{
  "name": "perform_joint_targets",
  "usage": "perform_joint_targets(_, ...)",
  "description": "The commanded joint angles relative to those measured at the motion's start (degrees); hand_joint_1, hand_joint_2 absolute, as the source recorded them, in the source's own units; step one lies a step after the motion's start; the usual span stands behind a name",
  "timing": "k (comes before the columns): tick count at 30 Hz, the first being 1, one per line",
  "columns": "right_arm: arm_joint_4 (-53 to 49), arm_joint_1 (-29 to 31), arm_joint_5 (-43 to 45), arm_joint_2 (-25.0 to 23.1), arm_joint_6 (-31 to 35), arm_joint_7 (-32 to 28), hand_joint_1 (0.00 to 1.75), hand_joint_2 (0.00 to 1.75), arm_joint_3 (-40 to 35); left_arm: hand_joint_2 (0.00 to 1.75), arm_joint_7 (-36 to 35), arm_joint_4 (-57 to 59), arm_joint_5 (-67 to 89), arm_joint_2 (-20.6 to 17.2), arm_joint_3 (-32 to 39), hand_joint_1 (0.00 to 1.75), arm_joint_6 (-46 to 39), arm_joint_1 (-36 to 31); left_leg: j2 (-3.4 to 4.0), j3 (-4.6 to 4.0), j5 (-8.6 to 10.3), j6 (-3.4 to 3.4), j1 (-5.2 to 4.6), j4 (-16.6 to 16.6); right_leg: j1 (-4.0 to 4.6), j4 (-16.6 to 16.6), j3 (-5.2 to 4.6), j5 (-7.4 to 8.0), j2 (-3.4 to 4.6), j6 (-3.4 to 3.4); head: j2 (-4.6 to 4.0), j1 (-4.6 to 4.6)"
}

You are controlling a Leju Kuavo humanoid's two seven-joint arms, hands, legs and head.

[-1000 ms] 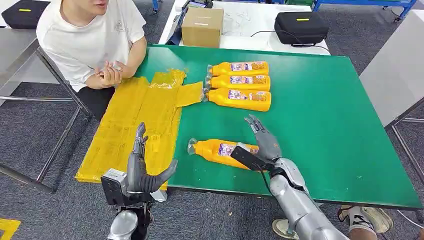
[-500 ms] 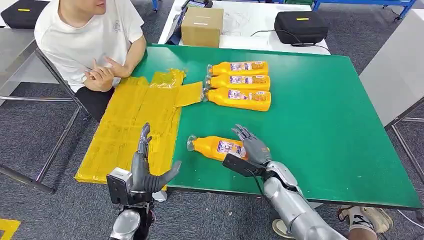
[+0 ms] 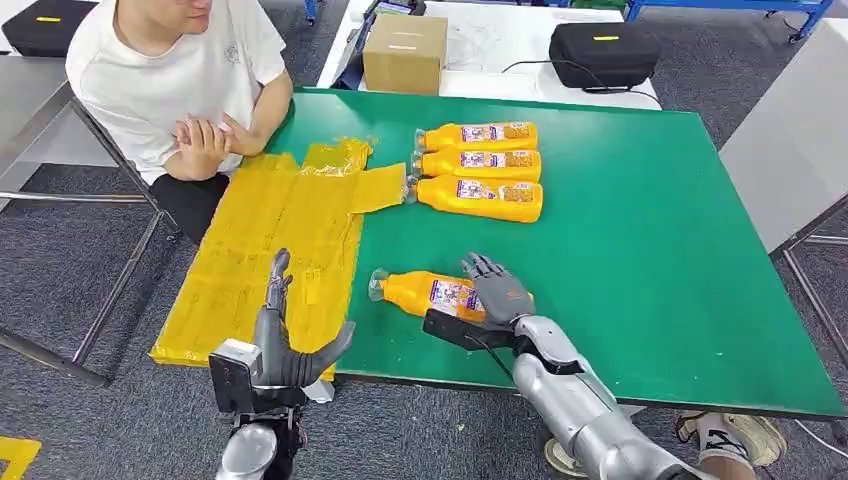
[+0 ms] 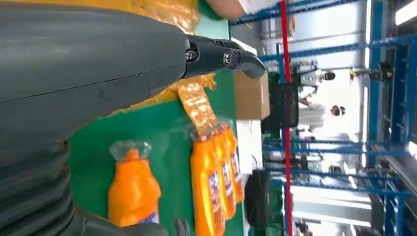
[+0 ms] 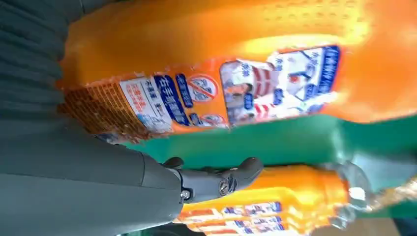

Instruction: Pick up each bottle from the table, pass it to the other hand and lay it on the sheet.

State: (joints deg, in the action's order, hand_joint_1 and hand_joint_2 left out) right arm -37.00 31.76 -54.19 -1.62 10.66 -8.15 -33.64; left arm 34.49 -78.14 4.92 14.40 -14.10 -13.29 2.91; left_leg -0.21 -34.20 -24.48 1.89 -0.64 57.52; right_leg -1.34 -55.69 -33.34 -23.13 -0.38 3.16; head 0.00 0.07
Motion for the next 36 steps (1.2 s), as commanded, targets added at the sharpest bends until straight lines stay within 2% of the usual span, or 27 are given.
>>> perform_joint_targets(1, 7.3, 6.2, -8.2, 1.3, -4.9, 9.8, 0.00, 1.75, -10.5, 1.75, -0.7, -0.8, 0.8, -0.7, 2.8, 0.00, -0.9, 0.9, 0.10, 0.09, -0.06, -0.11, 0.06, 0.0, 0.06, 0.0, 0.05, -0.02, 0.11, -0.12, 0.00, 0.00)
perform_joint_targets(4, 10.8, 8.7, -8.5, 0.1, -8.6, 11.3, 0.00, 1.75, -10.6, 1.75, -1.1, 0.4, 1.1, 0.2, 4.3, 0.00, -0.7, 0.3, 0.12, 0.10, -0.05, -0.11, 0.06, 0.0, 0.07, 0.0, 0.06, -0.01, 0.12, -0.12, 0.00, -0.02)
perform_joint_targets(8, 11.3, 9.2, -8.5, 0.2, -8.9, 11.5, 0.00, 1.75, -10.5, 1.75, -1.1, 1.1, 1.2, 0.4, 4.4, 0.00, -0.7, 0.0, 0.04, 0.10, -0.02, -0.09, 0.04, 0.0, 0.04, 0.0, 0.05, -0.01, 0.05, -0.09, 0.00, -0.02)
perform_joint_targets(10, 12.8, 9.9, -8.9, 0.0, -10.6, 12.5, 1.62, 1.75, -10.8, 1.75, -1.0, 1.7, 1.2, 0.8, 4.8, 0.00, -0.5, -0.4, 0.00, 0.10, 0.00, -0.09, 0.08, 0.0, 0.08, 0.0, 0.08, -0.01, 0.00, -0.12, 0.00, 0.00)
perform_joint_targets(11, 12.9, 10.1, -8.9, 0.2, -10.6, 12.5, 1.75, 1.75, -10.8, 1.75, -1.0, 1.7, 1.2, 0.8, 4.8, 0.00, -0.5, -0.5, 0.00, 0.08, 0.04, -0.04, 0.04, 0.0, 0.04, 0.0, 0.05, 0.00, 0.01, -0.08, 0.00, 0.00)
perform_joint_targets(12, 14.3, 11.0, -8.1, 0.3, -13.1, 11.9, 1.75, 1.75, -10.6, 1.75, -1.0, 2.7, 1.2, 0.9, 4.9, 0.00, -0.3, -1.1, 0.03, 0.11, 0.01, -0.09, 0.09, 0.0, 0.09, 0.0, 0.08, -0.01, 0.04, -0.14, 0.00, 0.00)
perform_joint_targets(16, 16.0, 11.4, -7.1, 1.1, -15.8, 10.1, 1.75, 1.75, -10.7, 1.75, -0.4, 4.5, 0.7, 1.1, 5.3, 0.00, 0.0, -1.9, -0.07, 0.15, 0.06, -0.07, 0.06, 0.0, 0.06, 0.1, 0.16, 0.02, -0.07, -0.08, 0.00, 0.00)
perform_joint_targets(18, 16.4, 11.0, -4.8, 1.7, -18.8, 6.8, 1.75, 1.75, -9.9, 1.75, -0.2, 5.0, 0.4, 1.0, 5.1, 0.00, 0.4, -2.0, -0.11, 0.16, 0.05, -0.11, 0.09, 0.0, 0.09, 0.1, 0.18, 0.01, -0.10, -0.12, 0.00, 0.00)
perform_joint_targets(29, 16.4, 10.9, -4.8, 1.7, -18.8, 6.9, 1.75, 1.75, -9.9, 1.75, -0.2, 5.0, 0.4, 1.0, 5.1, 0.00, 0.4, -2.0, -0.12, 0.25, 0.06, -0.05, 0.05, 0.0, 0.05, 0.1, 0.22, 0.02, -0.11, -0.05, 0.00, 0.00)
perform_joint_targets(31, 16.5, 9.6, 1.9, 3.4, -27.1, 2.5, 1.75, 1.75, -6.9, 1.75, 0.2, 5.7, -0.1, 0.4, 4.3, 0.00, 1.5, -1.6, -0.12, 0.27, 0.05, -0.08, 0.08, 0.0, 0.08, 0.1, 0.24, 0.02, -0.11, -0.09, 0.00, 0.00)
perform_joint_targets(36, 14.6, 4.4, 12.3, 6.1, -25.1, -4.4, 1.75, 1.75, -3.1, 1.75, 2.1, 6.3, -1.3, -0.3, 4.3, 0.00, 0.5, -0.7, -0.38, 0.57, 0.07, -0.10, 0.16, -0.2, 0.16, 0.3, 0.62, -0.01, -0.36, -0.11, 0.00, 0.00)
